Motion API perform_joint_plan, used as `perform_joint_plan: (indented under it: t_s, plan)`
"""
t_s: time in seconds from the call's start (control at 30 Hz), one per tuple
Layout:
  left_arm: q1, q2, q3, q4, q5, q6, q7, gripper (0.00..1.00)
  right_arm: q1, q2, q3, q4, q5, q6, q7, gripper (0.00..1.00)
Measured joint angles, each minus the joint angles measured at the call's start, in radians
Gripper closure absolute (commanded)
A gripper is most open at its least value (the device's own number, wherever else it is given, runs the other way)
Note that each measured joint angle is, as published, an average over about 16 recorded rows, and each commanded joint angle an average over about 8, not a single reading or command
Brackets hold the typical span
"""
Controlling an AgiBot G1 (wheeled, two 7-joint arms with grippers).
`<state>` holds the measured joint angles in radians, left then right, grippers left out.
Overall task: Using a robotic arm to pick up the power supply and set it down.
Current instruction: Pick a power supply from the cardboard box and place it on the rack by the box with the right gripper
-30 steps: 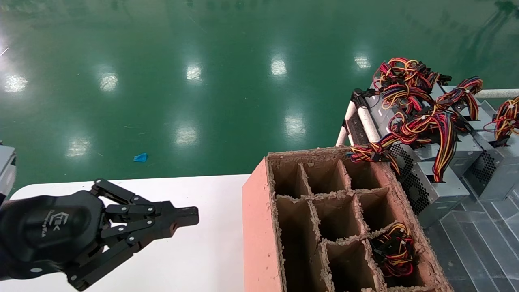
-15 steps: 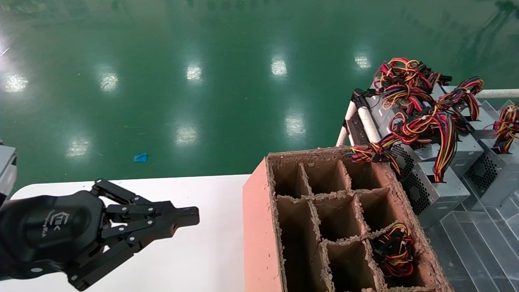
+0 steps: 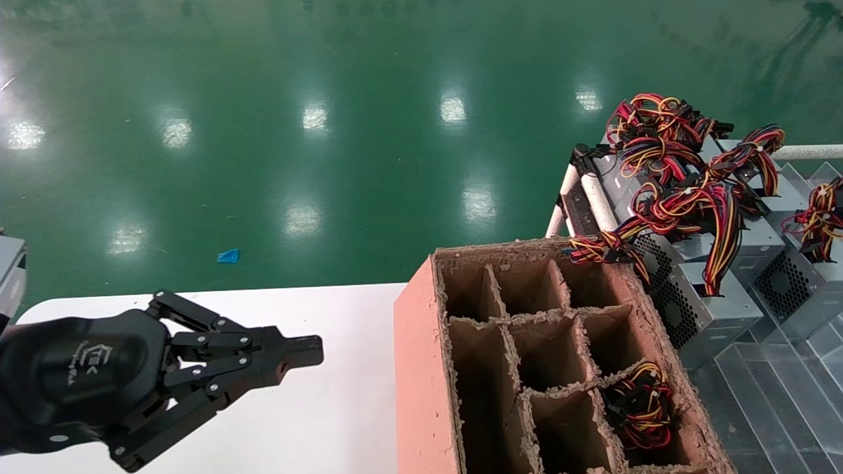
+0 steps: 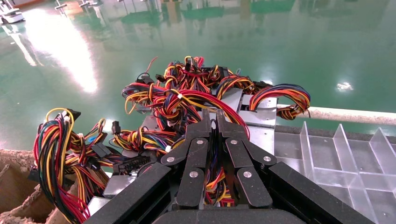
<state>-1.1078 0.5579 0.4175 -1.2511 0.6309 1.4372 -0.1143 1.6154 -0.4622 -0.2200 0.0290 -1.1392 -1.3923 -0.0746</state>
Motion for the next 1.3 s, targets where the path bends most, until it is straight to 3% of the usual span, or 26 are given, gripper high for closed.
perform_joint_plan:
  t_s: [0.5, 0.9, 1.3]
  plan:
    - [0.0, 0.0, 0.0, 0.0, 0.0, 0.0, 0.0, 1.0, 0.033, -0.01, 0.001, 0.011, 0.002, -0.031, -0.008, 0.0]
    - [0.0, 0.0, 0.0, 0.0, 0.0, 0.0, 0.0, 1.0, 0.034, -0.029, 0.039, 0.017, 0.063, -0.108, -0.064, 0.0]
    - [0.0, 0.0, 0.0, 0.0, 0.0, 0.0, 0.0, 1.0, -0.044, -0.048, 0.038, 0.174, 0.124, -0.134, -0.042, 0.0]
